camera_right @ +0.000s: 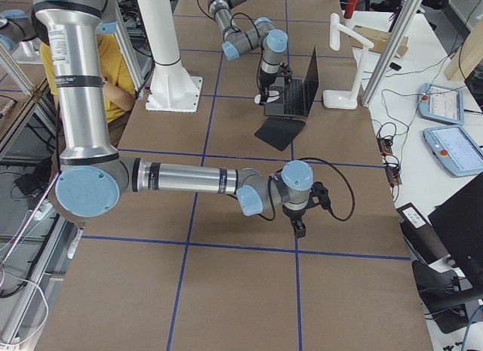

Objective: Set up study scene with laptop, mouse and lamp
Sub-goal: 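Carry the white mouse with the left gripper toward the mouse pad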

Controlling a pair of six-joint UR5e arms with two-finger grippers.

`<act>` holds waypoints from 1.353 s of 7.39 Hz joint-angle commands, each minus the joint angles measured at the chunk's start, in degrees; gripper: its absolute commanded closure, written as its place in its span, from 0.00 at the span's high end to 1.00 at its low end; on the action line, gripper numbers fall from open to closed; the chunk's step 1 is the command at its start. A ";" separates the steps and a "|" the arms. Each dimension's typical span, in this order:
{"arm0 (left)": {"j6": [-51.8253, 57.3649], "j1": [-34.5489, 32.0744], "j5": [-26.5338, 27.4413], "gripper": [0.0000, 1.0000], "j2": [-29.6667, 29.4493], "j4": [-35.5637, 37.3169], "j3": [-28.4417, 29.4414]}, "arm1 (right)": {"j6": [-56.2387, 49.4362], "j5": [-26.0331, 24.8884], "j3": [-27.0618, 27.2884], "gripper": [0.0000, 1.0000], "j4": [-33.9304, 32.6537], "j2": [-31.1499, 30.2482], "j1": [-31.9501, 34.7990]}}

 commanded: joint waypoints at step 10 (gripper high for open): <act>-8.33 6.30 17.16 0.53 -8.95 -18.87 19.66 | 0.24 0.35 -0.79 1.00 -0.01 -0.49 0.00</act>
